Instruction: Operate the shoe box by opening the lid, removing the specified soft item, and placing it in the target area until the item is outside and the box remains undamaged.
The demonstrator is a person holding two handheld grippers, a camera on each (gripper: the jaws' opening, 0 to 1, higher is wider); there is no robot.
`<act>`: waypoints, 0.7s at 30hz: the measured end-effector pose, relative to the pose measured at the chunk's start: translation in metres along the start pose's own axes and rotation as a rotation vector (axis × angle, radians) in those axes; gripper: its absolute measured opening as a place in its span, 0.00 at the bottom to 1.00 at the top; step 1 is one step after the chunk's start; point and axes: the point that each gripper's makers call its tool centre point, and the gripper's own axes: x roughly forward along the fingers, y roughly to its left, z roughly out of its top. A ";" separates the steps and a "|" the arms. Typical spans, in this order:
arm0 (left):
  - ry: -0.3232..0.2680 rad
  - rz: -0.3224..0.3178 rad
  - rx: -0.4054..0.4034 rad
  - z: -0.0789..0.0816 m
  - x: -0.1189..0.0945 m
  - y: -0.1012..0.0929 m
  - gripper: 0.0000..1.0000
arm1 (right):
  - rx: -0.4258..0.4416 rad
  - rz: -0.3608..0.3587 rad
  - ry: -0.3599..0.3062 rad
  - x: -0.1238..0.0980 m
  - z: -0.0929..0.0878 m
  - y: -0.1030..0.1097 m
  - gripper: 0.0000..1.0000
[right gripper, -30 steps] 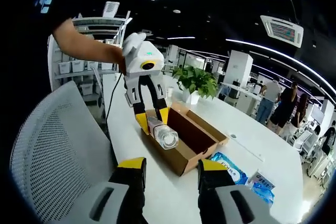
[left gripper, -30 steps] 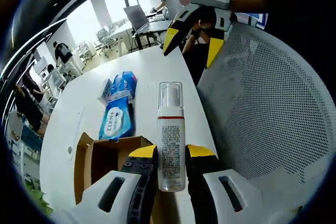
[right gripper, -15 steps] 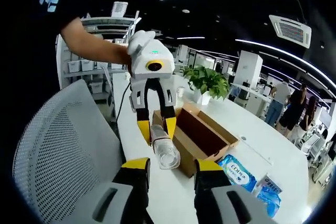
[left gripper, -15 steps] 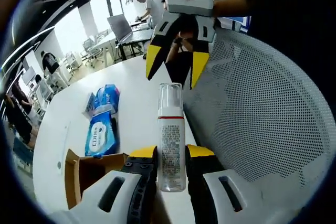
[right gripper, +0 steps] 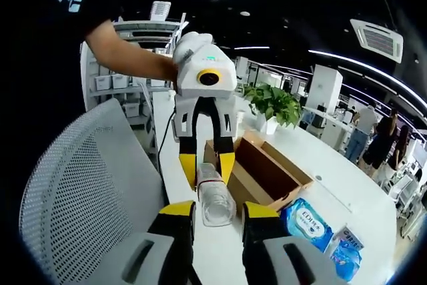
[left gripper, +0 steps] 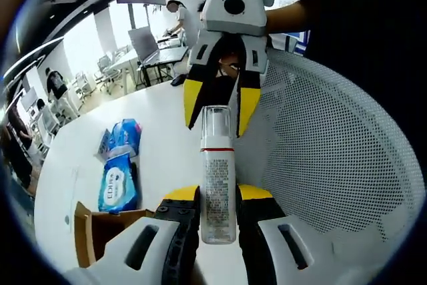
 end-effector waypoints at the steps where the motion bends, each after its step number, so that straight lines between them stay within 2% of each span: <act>1: -0.001 -0.004 0.004 0.000 0.000 -0.001 0.19 | -0.001 0.005 -0.001 0.000 0.000 0.001 0.22; 13: -0.027 -0.019 0.037 0.005 0.004 -0.004 0.19 | -0.037 0.027 -0.002 -0.001 0.002 0.008 0.17; 21: -0.013 -0.010 0.060 0.000 0.011 -0.004 0.20 | -0.064 0.031 0.020 0.000 0.000 0.011 0.15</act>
